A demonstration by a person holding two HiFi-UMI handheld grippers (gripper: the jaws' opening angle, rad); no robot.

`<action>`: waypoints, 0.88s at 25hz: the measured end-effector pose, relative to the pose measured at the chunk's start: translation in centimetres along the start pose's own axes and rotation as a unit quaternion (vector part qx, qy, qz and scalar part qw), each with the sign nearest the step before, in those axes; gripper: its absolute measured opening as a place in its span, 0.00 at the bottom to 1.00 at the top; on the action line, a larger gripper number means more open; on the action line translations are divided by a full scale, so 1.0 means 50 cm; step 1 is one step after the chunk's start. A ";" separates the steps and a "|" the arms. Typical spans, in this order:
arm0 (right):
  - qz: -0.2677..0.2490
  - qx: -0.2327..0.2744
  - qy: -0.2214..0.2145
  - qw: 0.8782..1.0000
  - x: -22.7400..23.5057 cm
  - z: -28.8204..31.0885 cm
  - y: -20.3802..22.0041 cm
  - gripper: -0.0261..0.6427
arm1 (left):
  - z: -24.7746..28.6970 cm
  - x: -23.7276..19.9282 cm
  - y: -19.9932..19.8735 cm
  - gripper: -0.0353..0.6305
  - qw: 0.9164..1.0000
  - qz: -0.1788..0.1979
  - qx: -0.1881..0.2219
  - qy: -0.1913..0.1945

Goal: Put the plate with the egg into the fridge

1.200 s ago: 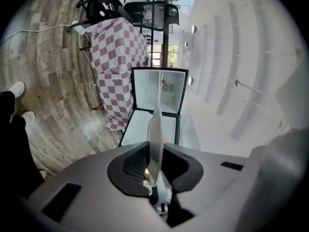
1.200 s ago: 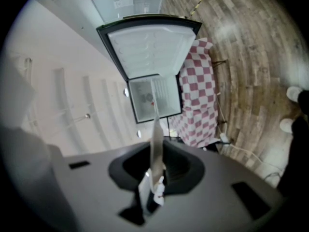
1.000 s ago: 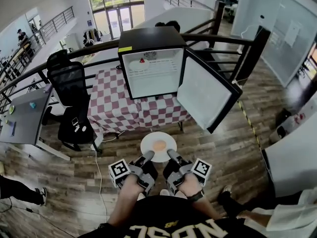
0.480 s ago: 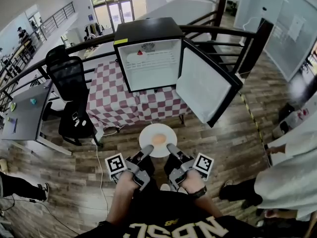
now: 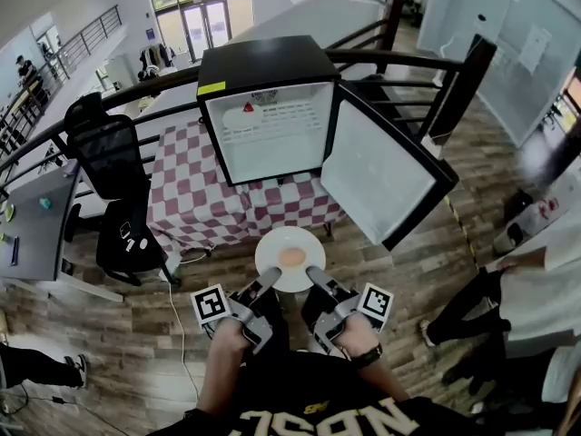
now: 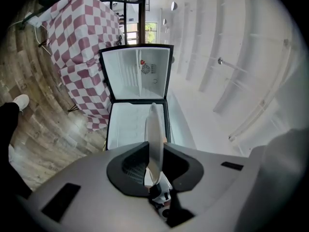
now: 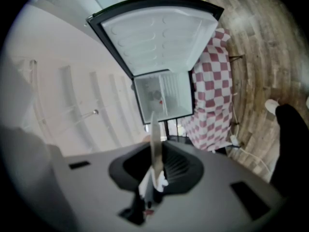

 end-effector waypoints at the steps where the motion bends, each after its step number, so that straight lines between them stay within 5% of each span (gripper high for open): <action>1: 0.002 0.006 0.002 1.000 0.002 0.019 -0.011 0.12 | 0.013 0.000 -0.020 0.14 1.000 -0.003 -0.002 -0.001; 17: -0.017 0.058 0.010 0.998 -0.010 0.293 -0.145 0.12 | 0.190 0.018 -0.302 0.14 0.999 -0.046 -0.028 -0.008; 22: -0.058 0.081 0.016 0.995 -0.022 0.350 -0.161 0.12 | 0.216 0.027 -0.357 0.14 0.999 -0.024 -0.038 0.006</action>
Point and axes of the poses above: the fingertips, and each gripper's own axes: z forward along the fingers, x to its right, y out of its underside, the point moved 7 cm from there along -z, backward along the fingers, and after that the axes turned 6 degrees about -y, right-handed, at the moved point
